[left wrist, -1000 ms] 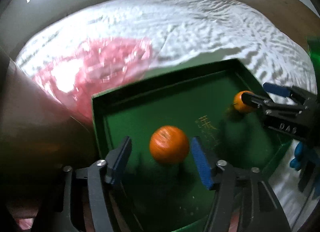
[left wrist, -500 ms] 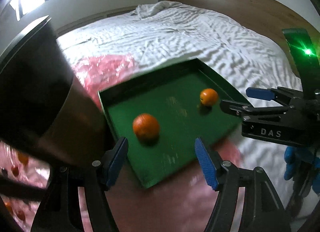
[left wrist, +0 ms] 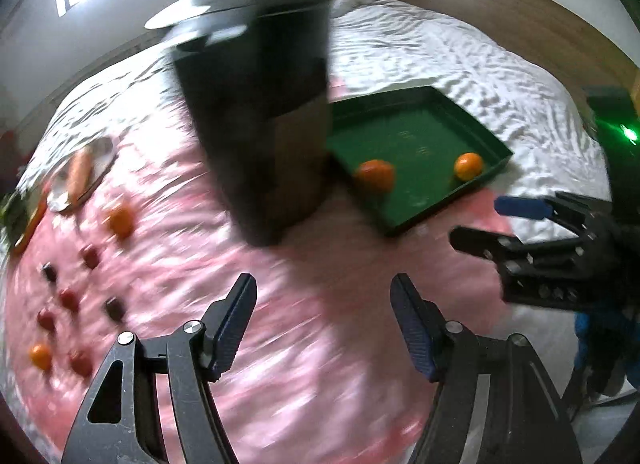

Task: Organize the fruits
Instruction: 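Return both grippers to the fruit and close the left gripper on an orange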

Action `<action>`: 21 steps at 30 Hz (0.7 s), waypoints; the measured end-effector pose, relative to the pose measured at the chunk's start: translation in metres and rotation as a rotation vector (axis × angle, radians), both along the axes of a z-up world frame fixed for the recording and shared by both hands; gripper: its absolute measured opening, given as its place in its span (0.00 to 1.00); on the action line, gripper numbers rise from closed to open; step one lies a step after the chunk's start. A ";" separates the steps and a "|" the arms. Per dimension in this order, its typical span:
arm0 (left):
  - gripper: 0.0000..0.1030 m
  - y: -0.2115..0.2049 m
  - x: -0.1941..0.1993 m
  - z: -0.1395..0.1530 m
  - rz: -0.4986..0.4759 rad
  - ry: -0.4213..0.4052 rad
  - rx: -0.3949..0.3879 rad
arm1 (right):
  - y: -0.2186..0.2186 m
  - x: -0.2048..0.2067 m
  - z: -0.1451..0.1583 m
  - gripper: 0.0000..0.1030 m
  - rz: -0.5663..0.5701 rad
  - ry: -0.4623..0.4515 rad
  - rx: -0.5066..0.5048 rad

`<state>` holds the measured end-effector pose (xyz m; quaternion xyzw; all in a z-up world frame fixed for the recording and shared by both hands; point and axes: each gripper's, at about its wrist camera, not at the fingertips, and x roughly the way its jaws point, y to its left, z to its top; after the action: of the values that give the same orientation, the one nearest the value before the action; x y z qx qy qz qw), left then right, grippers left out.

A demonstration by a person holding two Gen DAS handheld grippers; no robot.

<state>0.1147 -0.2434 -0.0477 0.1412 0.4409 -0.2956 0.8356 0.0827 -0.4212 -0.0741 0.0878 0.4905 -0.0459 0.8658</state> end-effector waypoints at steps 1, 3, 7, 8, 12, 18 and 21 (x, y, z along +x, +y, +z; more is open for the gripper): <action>0.62 0.011 0.001 -0.001 0.015 -0.001 0.005 | 0.011 0.000 0.000 1.00 0.019 0.002 0.004; 0.62 0.037 0.005 -0.002 0.056 -0.003 0.015 | 0.035 0.000 0.002 1.00 0.058 0.005 0.020; 0.62 0.085 0.011 -0.005 0.136 -0.002 0.030 | 0.081 0.007 0.004 1.00 0.148 0.006 0.051; 0.62 0.099 0.013 -0.005 0.160 0.000 0.030 | 0.095 0.010 0.005 1.00 0.175 0.007 0.054; 0.62 0.156 0.028 -0.010 0.272 0.009 0.040 | 0.146 0.030 0.004 0.98 0.274 0.008 0.092; 0.61 0.251 0.064 -0.021 0.509 0.019 0.080 | 0.210 0.071 -0.005 0.79 0.361 0.000 0.133; 0.61 0.290 0.081 -0.026 0.601 0.026 0.074 | 0.238 0.095 -0.014 0.71 0.391 -0.002 0.143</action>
<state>0.1955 0.0471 -0.0739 0.0312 0.4842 -0.0207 0.8741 0.1778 -0.1836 -0.0877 0.0522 0.4993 0.1583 0.8503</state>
